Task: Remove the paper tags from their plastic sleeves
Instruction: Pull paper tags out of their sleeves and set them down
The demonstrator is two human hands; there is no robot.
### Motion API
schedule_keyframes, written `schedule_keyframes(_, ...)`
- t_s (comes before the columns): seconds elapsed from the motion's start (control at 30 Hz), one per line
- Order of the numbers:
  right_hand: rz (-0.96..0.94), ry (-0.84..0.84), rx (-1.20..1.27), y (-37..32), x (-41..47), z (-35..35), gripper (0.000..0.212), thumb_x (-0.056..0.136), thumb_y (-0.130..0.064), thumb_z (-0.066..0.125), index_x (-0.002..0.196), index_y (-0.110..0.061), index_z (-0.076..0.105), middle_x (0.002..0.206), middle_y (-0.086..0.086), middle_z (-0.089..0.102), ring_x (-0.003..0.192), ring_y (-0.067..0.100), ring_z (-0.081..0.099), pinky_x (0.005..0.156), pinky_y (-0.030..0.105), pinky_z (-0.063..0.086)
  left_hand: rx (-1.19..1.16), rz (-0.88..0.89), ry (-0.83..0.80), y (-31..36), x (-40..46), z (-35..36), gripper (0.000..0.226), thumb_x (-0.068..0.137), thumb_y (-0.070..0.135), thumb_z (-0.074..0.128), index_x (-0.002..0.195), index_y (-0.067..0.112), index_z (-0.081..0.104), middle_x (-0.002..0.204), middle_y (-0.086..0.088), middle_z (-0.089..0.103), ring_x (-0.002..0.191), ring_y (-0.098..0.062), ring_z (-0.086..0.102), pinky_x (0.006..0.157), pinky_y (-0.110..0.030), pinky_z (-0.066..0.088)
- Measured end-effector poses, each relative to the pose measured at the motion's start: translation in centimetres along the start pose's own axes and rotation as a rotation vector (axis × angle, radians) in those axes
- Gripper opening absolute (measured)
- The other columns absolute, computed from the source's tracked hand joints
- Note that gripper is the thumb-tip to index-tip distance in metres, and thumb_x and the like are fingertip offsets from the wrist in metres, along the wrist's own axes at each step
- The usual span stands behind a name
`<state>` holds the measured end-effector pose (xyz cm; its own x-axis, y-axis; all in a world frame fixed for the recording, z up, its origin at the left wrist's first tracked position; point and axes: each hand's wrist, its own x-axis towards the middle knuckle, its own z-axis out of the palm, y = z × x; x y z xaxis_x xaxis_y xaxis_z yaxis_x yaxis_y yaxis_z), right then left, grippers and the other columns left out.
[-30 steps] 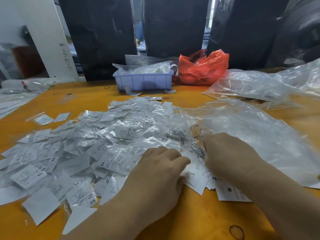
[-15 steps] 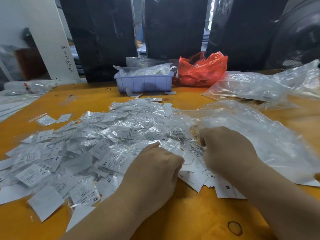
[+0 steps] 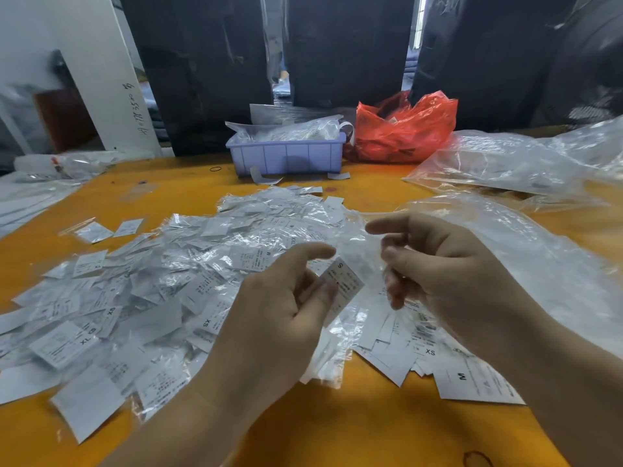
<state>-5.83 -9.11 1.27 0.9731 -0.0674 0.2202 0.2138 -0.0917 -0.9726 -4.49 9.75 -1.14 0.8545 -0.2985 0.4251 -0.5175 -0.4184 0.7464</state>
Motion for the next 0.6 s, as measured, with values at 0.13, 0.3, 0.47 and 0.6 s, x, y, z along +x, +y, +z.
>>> schedule_keyframes(0.13, 0.067, -0.089, 0.234, -0.3, -0.1, 0.4, 0.027, 0.092, 0.01, 0.049, 0.107, -0.007, 0.064, 0.073, 0.006, 0.056, 0.053, 0.017, 0.054, 0.047, 0.027, 0.047, 0.006, -0.014, 0.038, 0.1, 0.0, -0.2, 0.022, 0.095, 0.025, 0.055, 0.097, 0.045, 0.062, 0.072, 0.007, 0.066, 0.06, -0.018, 0.06, 0.05, -0.029, 0.045)
schedule_keyframes(0.3, 0.068, -0.154, 0.274, -0.3, -0.3, 0.6, 0.029, 0.09, 0.012, 0.05, 0.106, -0.007, 0.064, 0.074, 0.008, 0.057, 0.053, 0.018, 0.054, 0.048, 0.027, 0.047, -0.133, -0.102, 0.033, 0.0, 0.1, -0.5, 0.027, 0.081, 0.034, 0.044, 0.084, 0.038, 0.071, 0.075, 0.009, 0.069, 0.059, -0.013, 0.058, 0.049, -0.024, 0.042)
schedule_keyframes(0.47, 0.059, -0.139, 0.246, 0.1, -0.5, 0.8, 0.03, 0.087, 0.012, 0.056, 0.104, -0.01, 0.067, 0.076, 0.008, 0.06, 0.055, 0.02, 0.054, 0.049, 0.028, 0.048, -0.245, -0.052, -0.12, 0.4, -0.1, -0.4, 0.049, 0.081, 0.066, 0.043, 0.088, 0.024, 0.067, 0.081, -0.006, 0.065, 0.077, -0.02, 0.059, 0.066, -0.029, 0.043)
schedule_keyframes(0.6, 0.095, -0.118, 0.283, 0.4, -0.5, 1.1, 0.036, 0.07, -0.007, 0.065, 0.106, -0.014, 0.066, 0.075, 0.005, 0.062, 0.056, 0.019, 0.056, 0.05, 0.028, 0.049, -0.273, -0.052, -0.075, 0.7, 0.0, -0.2, 0.016, 0.085, 0.039, 0.06, 0.084, 0.029, 0.072, 0.076, 0.0, 0.069, 0.074, -0.018, 0.063, 0.067, -0.027, 0.049)
